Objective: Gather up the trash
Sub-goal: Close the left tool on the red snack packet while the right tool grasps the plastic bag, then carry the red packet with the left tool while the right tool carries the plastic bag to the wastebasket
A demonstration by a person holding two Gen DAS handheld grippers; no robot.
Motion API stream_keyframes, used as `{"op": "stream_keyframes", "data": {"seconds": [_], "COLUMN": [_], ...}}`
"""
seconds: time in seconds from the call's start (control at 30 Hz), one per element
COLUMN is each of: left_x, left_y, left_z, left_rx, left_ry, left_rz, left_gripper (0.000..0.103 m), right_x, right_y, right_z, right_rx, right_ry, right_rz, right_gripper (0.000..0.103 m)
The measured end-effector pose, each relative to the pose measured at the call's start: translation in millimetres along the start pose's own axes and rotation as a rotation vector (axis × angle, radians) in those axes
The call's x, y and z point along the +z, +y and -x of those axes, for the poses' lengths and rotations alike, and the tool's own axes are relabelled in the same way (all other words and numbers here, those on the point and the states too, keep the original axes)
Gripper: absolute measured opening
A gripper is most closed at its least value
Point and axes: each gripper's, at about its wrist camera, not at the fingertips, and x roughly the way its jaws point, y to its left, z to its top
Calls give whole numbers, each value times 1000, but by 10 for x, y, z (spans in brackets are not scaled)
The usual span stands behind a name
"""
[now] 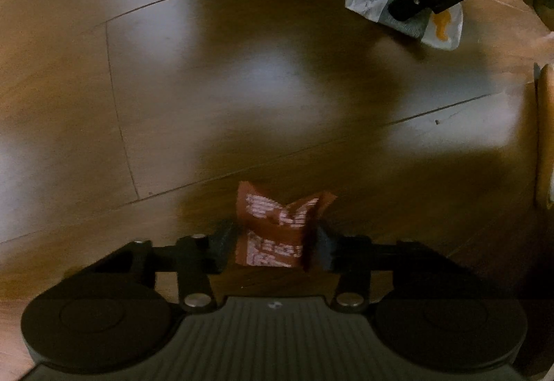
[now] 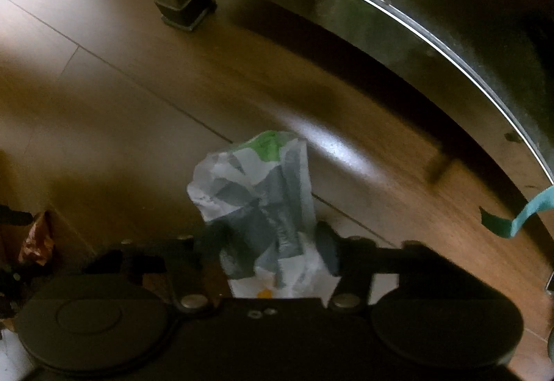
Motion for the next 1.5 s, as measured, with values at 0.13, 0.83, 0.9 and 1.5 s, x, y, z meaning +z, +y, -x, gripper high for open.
{"op": "stream_keyframes", "data": {"seconds": [0.13,0.83,0.9,1.5], "left_x": [-9,105,120,-285], "left_y": [35,64,55,-912], "left_z": [8,1143,1441,4224], "left_rx": [-26,-70,-81,42], "left_ry": [-16,-178,-223,-710], "left_rz": [12,34,42,28], "left_gripper": [35,24,24,24], "right_x": [24,-432,-489,-1209], "right_y": [24,68,102,313], "right_z": [27,1588,1885,4543], "right_rx": [-24,2,8,74], "right_ry": [1,-106,-143,-550], "right_rz": [7,-198,-201,-210], "right_gripper": [26,7,7,7]}}
